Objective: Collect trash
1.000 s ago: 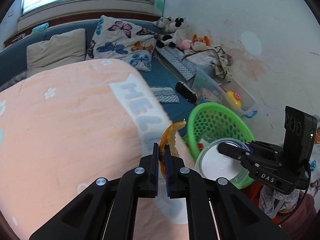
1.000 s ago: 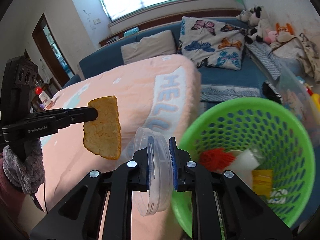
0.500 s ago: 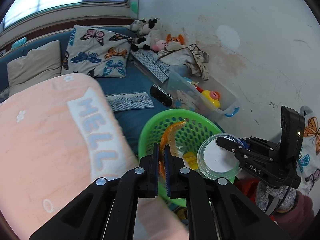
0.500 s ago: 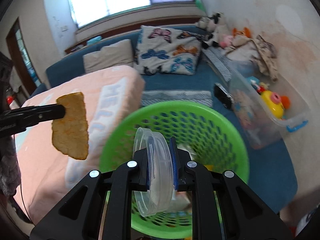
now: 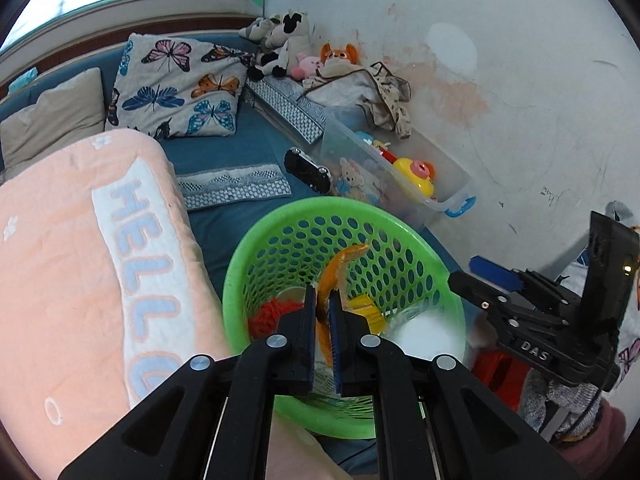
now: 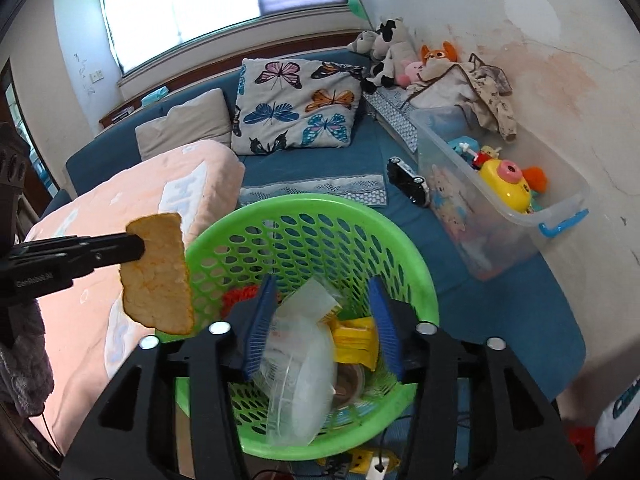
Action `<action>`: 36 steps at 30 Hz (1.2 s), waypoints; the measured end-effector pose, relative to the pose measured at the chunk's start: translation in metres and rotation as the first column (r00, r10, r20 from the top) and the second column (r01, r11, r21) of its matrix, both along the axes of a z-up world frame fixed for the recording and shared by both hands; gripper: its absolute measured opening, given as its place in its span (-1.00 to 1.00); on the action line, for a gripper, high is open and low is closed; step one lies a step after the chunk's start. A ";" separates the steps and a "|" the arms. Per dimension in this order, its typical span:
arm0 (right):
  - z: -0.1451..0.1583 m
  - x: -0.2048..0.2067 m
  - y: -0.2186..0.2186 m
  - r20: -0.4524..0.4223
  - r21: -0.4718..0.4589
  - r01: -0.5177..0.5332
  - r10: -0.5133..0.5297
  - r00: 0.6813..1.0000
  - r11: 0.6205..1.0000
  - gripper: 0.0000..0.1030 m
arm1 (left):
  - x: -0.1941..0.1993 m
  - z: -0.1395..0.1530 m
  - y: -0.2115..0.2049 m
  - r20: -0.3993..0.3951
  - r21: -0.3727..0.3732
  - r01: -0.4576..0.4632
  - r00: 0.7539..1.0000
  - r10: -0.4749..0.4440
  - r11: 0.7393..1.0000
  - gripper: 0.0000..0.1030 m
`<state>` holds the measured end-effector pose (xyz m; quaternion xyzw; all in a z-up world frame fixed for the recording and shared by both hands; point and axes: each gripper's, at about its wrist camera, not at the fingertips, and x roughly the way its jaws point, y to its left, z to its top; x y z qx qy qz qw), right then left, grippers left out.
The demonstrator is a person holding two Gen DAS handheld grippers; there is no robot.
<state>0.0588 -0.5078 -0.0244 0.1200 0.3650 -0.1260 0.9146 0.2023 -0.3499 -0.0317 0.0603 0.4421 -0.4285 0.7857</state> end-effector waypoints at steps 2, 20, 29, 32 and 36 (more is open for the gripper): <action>0.001 -0.002 0.001 0.006 -0.014 0.003 -0.003 1.000 1.000 0.10 | 0.001 -0.002 -0.001 -0.009 -0.001 -0.009 1.000 0.009 1.000 -0.81; 0.016 -0.012 0.022 0.064 -0.010 -0.038 0.039 0.997 0.999 0.29 | -0.013 0.012 0.024 0.042 -0.026 -0.045 0.998 0.046 0.999 0.04; 0.021 -0.018 0.052 0.073 -0.018 -0.098 0.099 0.992 0.995 0.37 | -0.029 0.031 0.070 0.116 -0.037 -0.112 0.986 0.115 0.993 0.36; 0.024 -0.026 0.066 0.075 -0.046 -0.111 0.114 0.991 0.993 0.45 | -0.034 0.038 0.082 0.146 -0.038 -0.131 0.980 0.135 0.991 0.47; 0.029 -0.037 0.079 0.092 -0.061 -0.126 0.131 0.987 0.990 0.57 | -0.048 0.047 0.099 0.195 -0.042 -0.157 0.967 0.163 0.987 0.66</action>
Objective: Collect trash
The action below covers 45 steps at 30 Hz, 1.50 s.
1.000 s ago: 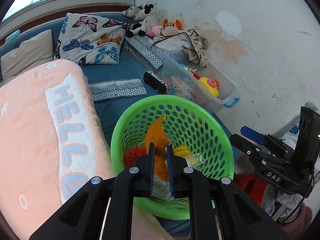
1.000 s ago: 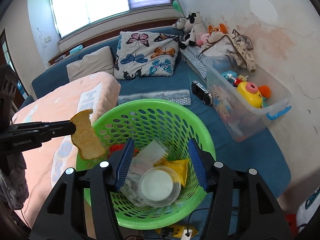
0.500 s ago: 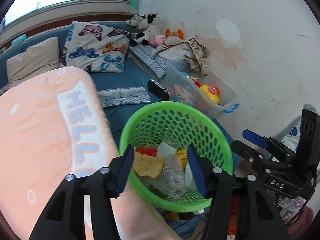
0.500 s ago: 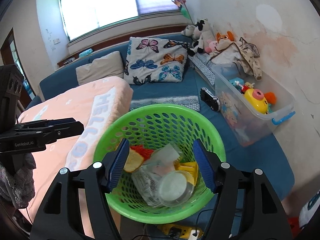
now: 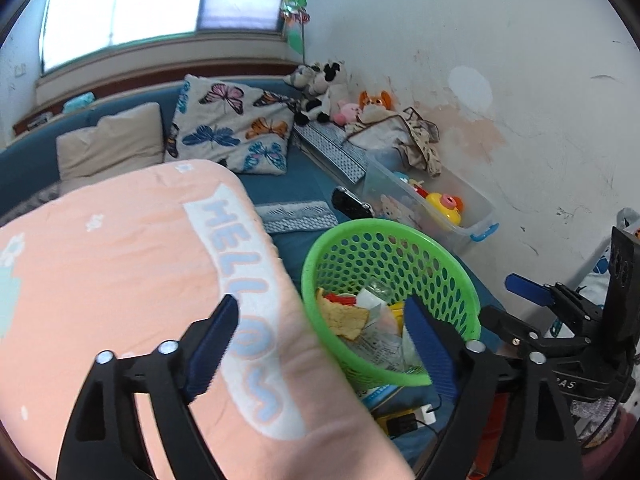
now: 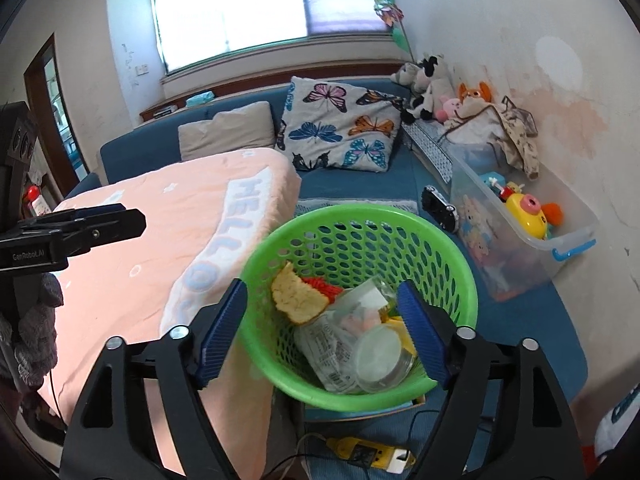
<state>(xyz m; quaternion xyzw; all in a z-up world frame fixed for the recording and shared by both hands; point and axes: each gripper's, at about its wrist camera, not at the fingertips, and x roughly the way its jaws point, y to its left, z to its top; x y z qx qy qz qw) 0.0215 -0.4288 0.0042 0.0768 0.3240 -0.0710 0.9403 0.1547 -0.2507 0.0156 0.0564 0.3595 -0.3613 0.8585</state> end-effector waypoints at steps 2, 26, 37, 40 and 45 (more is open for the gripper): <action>0.004 -0.006 0.007 0.016 0.000 -0.009 0.009 1.000 1.000 0.61 | -0.006 0.004 0.009 0.026 0.003 -0.015 1.000 0.015 1.000 0.70; 0.004 -0.036 0.090 0.008 -0.025 -0.041 0.041 0.999 0.999 0.90 | -0.054 0.012 0.118 0.098 -0.012 -0.244 0.965 0.244 0.970 0.86; 0.004 -0.043 0.112 0.023 0.001 -0.046 0.046 0.999 0.999 0.91 | -0.070 0.004 0.166 0.103 -0.019 -0.324 0.941 0.324 0.946 0.87; 0.004 -0.045 0.115 0.028 0.000 -0.046 0.046 0.999 0.999 0.91 | -0.073 0.001 0.176 0.110 -0.018 -0.340 0.934 0.340 0.940 0.87; 0.004 -0.046 0.121 0.032 -0.004 -0.054 0.054 0.998 0.999 0.91 | -0.080 0.000 0.183 0.127 -0.011 -0.362 0.924 0.361 0.932 0.87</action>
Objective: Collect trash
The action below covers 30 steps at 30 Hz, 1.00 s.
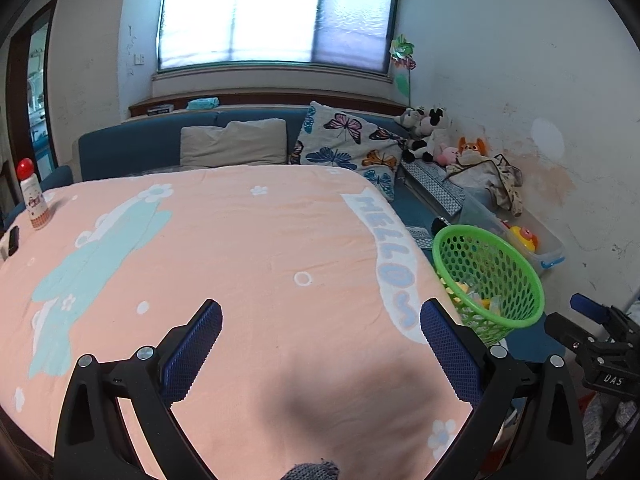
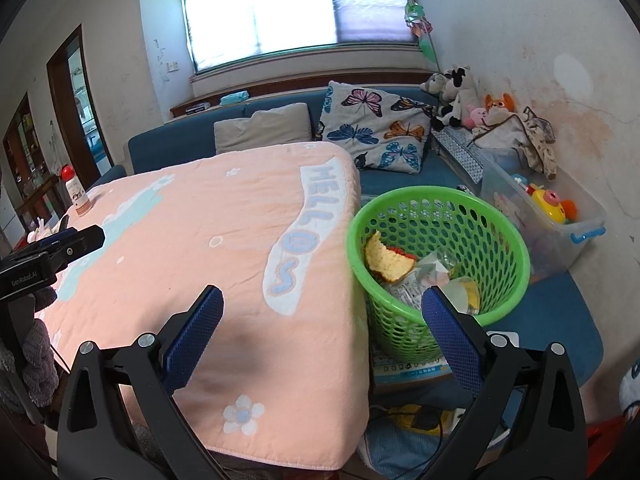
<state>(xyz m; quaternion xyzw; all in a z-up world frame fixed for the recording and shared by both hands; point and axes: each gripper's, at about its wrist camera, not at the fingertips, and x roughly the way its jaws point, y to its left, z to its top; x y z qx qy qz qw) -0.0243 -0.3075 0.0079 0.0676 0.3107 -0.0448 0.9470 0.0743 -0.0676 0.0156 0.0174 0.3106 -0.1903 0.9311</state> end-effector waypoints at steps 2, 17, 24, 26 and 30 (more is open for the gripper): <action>-0.001 -0.001 0.002 0.004 -0.011 0.002 -0.002 1.000 1.000 0.91 | -0.002 0.001 0.001 0.006 0.005 -0.005 1.000 0.005 1.000 0.87; -0.005 -0.001 0.004 0.005 -0.001 -0.001 0.001 1.000 1.000 0.91 | -0.010 -0.008 0.000 -0.008 0.018 -0.006 1.000 0.006 1.000 0.87; -0.006 -0.001 0.004 0.003 0.003 -0.008 0.008 1.000 1.000 0.91 | -0.009 -0.011 0.001 -0.008 0.024 -0.015 1.000 0.015 1.000 0.87; -0.006 -0.001 0.005 0.002 0.005 -0.012 0.012 1.000 1.000 0.91 | -0.008 -0.011 0.000 -0.010 0.024 -0.016 1.000 0.016 1.000 0.87; -0.008 0.002 0.007 -0.002 0.005 -0.018 0.018 1.000 1.000 0.91 | -0.009 -0.013 0.001 -0.012 0.027 -0.018 1.000 0.018 0.999 0.87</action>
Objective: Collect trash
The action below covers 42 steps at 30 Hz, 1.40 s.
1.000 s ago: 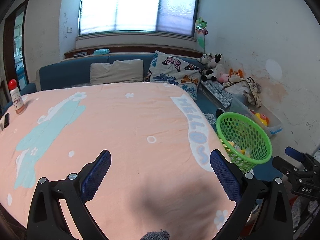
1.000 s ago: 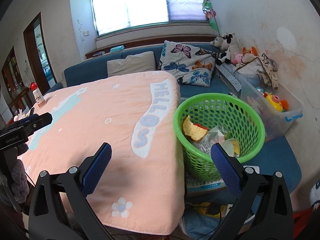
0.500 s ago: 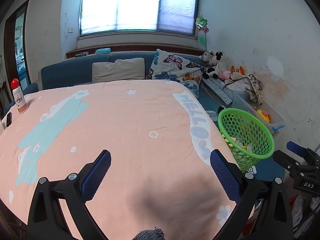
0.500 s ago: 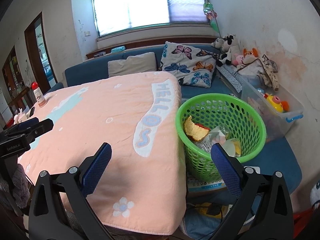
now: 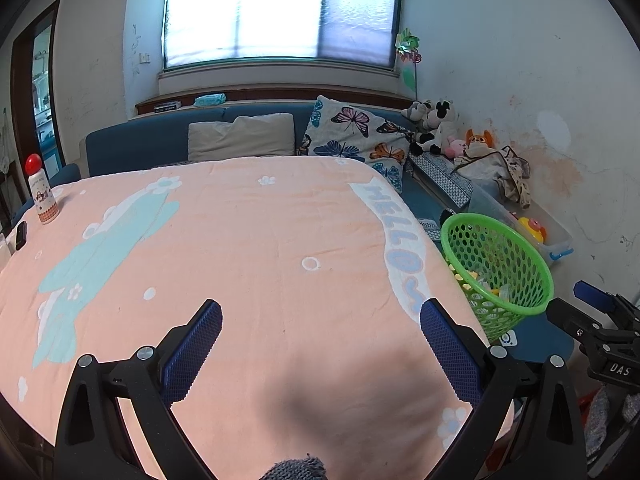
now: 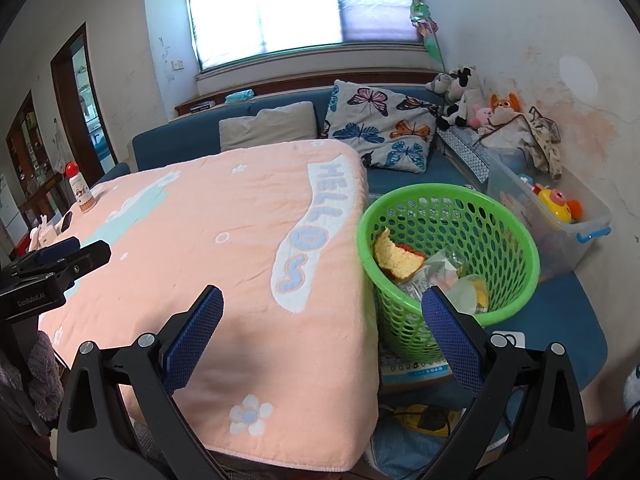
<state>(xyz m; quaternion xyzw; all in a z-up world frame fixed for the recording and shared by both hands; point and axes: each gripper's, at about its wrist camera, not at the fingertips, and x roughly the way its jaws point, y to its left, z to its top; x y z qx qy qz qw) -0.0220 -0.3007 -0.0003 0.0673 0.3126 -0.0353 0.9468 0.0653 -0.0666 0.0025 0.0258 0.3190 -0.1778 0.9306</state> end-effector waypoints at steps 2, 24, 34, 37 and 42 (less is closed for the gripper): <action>-0.001 0.001 0.001 -0.001 0.002 -0.003 0.003 1.000 1.000 0.91 | 0.000 -0.001 0.001 0.001 0.003 -0.005 1.000 0.005 1.000 0.87; -0.004 0.003 0.005 -0.003 0.005 -0.011 0.011 1.000 1.000 0.91 | -0.002 -0.002 0.005 0.015 0.006 -0.045 0.999 0.045 0.999 0.87; -0.003 0.003 0.006 -0.002 0.008 -0.017 0.017 1.000 1.000 0.91 | -0.003 -0.001 0.004 0.017 0.006 -0.042 0.999 0.042 0.999 0.87; -0.003 0.004 0.010 -0.002 0.004 -0.025 0.025 1.000 1.000 0.91 | -0.003 -0.001 0.004 0.017 0.006 -0.042 0.999 0.042 0.999 0.87; -0.003 0.006 0.014 0.000 0.003 -0.037 0.037 0.999 0.999 0.91 | -0.003 0.000 0.005 0.017 0.003 -0.048 0.999 0.048 0.999 0.86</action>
